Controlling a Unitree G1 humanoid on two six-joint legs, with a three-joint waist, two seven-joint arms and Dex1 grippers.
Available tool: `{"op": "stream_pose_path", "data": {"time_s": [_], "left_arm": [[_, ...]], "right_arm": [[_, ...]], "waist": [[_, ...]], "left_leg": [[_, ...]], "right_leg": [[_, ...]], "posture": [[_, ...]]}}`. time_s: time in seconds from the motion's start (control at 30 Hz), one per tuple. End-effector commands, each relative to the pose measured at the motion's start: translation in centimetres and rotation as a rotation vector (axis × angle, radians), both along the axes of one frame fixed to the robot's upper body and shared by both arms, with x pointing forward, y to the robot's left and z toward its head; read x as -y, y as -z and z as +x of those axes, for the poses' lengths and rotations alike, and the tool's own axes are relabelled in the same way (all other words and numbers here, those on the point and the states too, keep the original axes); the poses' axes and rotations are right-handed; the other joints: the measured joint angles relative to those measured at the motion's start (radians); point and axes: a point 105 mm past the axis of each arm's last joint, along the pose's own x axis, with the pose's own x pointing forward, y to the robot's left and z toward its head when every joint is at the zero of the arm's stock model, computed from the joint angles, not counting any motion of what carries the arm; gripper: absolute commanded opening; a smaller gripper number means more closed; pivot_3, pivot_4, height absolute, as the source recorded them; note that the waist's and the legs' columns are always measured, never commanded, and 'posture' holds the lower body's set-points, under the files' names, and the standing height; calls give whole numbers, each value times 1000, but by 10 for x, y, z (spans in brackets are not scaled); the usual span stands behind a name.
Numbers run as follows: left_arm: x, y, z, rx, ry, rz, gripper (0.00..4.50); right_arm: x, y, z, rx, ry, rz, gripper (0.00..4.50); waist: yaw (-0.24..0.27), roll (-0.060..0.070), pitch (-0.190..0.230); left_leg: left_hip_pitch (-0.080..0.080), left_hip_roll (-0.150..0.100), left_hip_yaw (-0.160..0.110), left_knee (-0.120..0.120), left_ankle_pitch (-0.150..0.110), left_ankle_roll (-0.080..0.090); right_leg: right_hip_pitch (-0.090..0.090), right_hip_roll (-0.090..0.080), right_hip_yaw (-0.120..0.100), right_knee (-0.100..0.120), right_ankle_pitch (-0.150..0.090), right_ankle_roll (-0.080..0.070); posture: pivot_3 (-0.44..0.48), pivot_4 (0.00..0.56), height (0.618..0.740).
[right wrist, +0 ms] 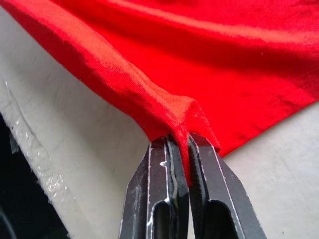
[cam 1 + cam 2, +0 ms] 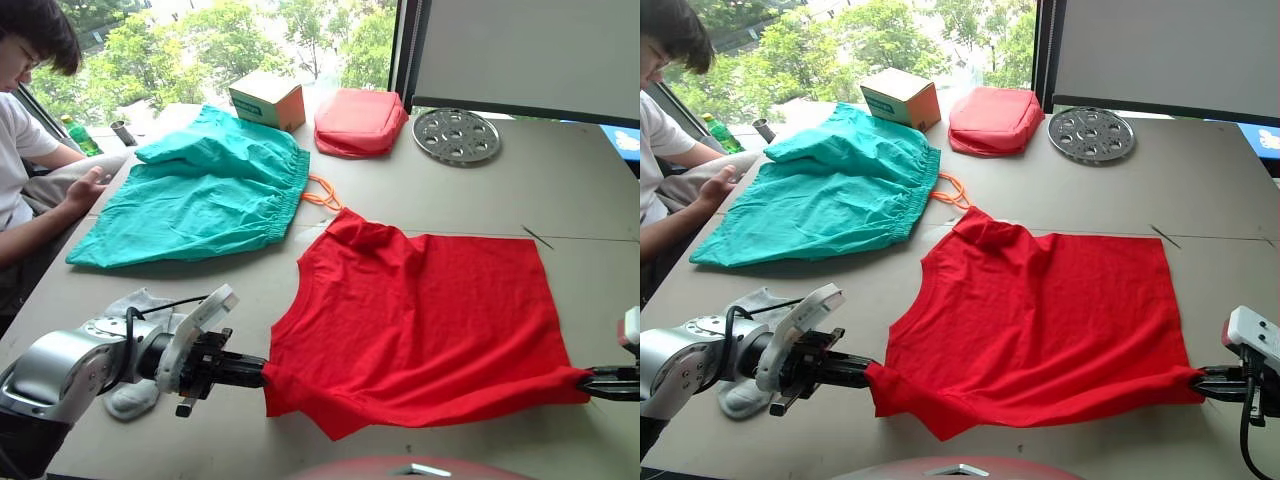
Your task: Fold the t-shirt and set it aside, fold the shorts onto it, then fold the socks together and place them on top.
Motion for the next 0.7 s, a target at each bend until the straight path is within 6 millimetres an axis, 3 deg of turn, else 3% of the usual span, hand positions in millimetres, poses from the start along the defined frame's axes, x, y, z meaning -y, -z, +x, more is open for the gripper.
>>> {"op": "stream_pose_path", "data": {"time_s": [0.03, 0.23, 0.4, 0.7], "left_arm": [[1, -1, 7, -80, -49, -28, 0], [1, 13, 15, -101, -111, 57, 0], [-3, 18, 30, -138, -248, 46, 0], [-4, 26, 28, -214, -259, 92, 0]], "right_arm": [[0, 3, 9, -23, 15, 11, 51], [4, 11, 29, 9, 41, -36, 51], [17, 22, 29, 9, 89, -111, 51], [17, 25, 25, 24, 106, -115, 51]], "waist": [[-1, 0, 0], [-1, -1, 0], [2, -1, 0], [2, -4, -1]], "left_leg": [[0, 0, 0, 0, 0, 0], [0, -1, 0, -1, 2, 5], [0, -1, 0, 0, 0, 1], [1, -1, -1, 1, 0, 0]], "right_leg": [[0, 0, 0, 0, 0, 0], [0, 1, 0, 1, 0, 0], [0, 0, 1, 1, 0, 0], [1, 0, 0, 3, 0, 0]], "posture": [[0, 150, 739], [0, 150, 739], [0, 150, 739], [0, 150, 739]]}}
